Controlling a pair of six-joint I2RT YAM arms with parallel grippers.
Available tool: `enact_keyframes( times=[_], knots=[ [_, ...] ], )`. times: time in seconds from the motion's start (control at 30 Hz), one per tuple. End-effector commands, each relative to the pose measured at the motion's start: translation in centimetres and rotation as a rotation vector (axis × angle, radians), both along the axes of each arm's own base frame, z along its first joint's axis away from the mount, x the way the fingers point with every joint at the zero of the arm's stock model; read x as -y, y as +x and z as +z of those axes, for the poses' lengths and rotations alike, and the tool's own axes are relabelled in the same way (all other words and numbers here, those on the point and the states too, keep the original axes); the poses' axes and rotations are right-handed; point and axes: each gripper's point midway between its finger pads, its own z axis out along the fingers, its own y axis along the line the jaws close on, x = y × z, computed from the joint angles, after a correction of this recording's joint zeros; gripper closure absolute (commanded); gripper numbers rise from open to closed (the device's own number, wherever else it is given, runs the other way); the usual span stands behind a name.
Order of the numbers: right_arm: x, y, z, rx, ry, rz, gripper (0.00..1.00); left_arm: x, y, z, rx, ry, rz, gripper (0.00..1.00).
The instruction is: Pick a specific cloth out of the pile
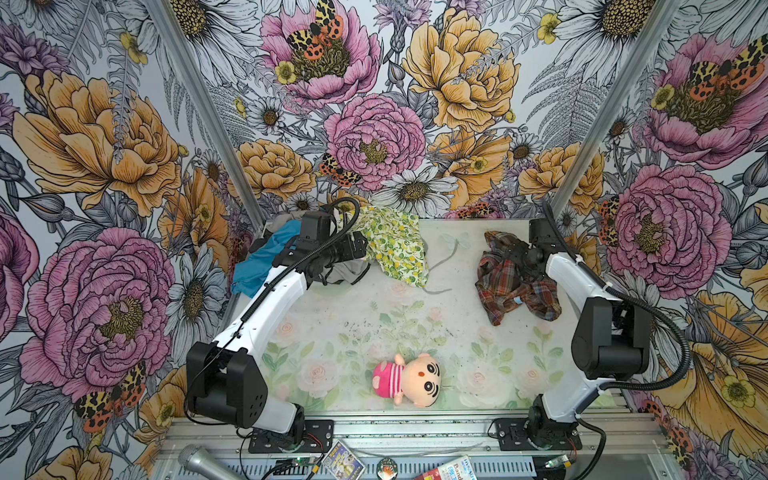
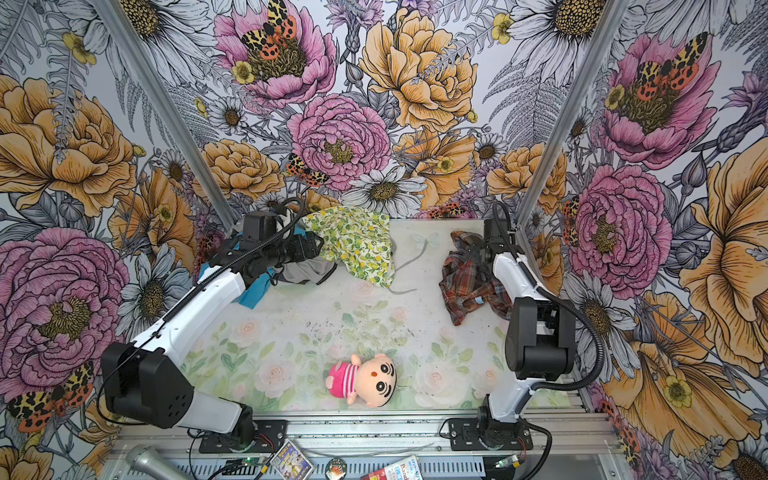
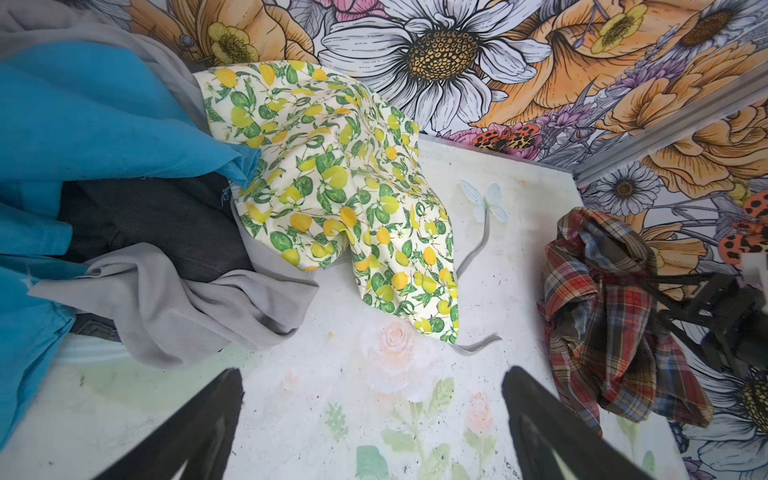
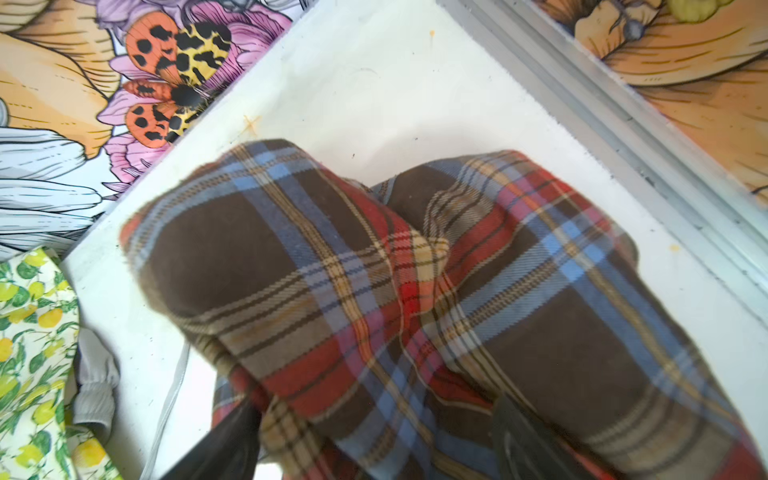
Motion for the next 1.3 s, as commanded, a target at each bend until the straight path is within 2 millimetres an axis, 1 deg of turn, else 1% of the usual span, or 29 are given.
enact_keyframes(
  times=[0.0,0.17,0.23,0.37,0.5,0.6,0.63,0.7,0.77,0.83,0.93,1.03,1.07,1.17,1.27],
  knots=[
    [0.1,-1.1,2.2,0.024,-0.046,0.012,0.1,-0.9,1.1,1.1,0.029,0.004,0.027,0.01],
    [0.2,-2.1,5.9,0.091,-0.12,0.044,0.09,-2.0,1.5,1.2,0.041,0.038,0.069,0.01],
    [0.4,-2.7,7.4,0.119,-0.165,0.052,0.01,-2.7,1.6,1.4,0.05,0.05,0.089,0.01],
    [0.3,-3.8,10.6,0.176,-0.285,0.103,0.01,-4.7,1.7,2.0,0.067,0.07,0.14,0.01],
    [-0.4,-4.6,12.9,0.255,-0.356,0.17,0.01,-6.9,1.2,2.7,0.097,0.091,0.204,0.01],
    [-1.2,-5.4,14.7,0.373,-0.373,0.211,0.01,-8.2,0.5,3.4,0.14,0.095,0.236,0.01],
    [-1.8,-5.7,15.5,0.44,-0.381,0.239,0.01,-8.6,0.2,3.5,0.161,0.103,0.247,0.01],
    [-2.3,-6.6,16.6,0.556,-0.403,0.252,0.0,-9.4,-0.4,4.0,0.219,0.125,0.266,0.01],
    [-2.3,-7.6,16.6,0.624,-0.427,0.251,0.01,-10.3,-1.1,3.8,0.27,0.142,0.293,0.01],
    [-2.5,-8.3,16.0,0.662,-0.449,0.262,0.01,-12.1,-2.1,3.3,0.327,0.153,0.359,0.01],
    [-2.9,-8.7,14.2,0.654,-0.451,0.296,0.01,-14.6,-3.6,1.7,0.421,0.16,0.468,0.01],
    [-2.9,-9.1,12.1,0.643,-0.45,0.3,0.0,-16.5,-5.2,-0.8,0.489,0.21,0.55,0.01],
    [-2.9,-9.3,11.6,0.646,-0.45,0.299,0.01,-16.9,-5.6,-1.6,0.489,0.233,0.562,0.01],
    [-2.8,-9.7,9.8,0.642,-0.454,0.295,0.01,-17.2,-6.3,-4.4,0.436,0.314,0.537,0.01],
    [-2.6,-9.8,8.1,0.614,-0.455,0.294,0.0,-17.3,-6.8,-6.5,0.403,0.37,0.518,0.01]
  ],
)
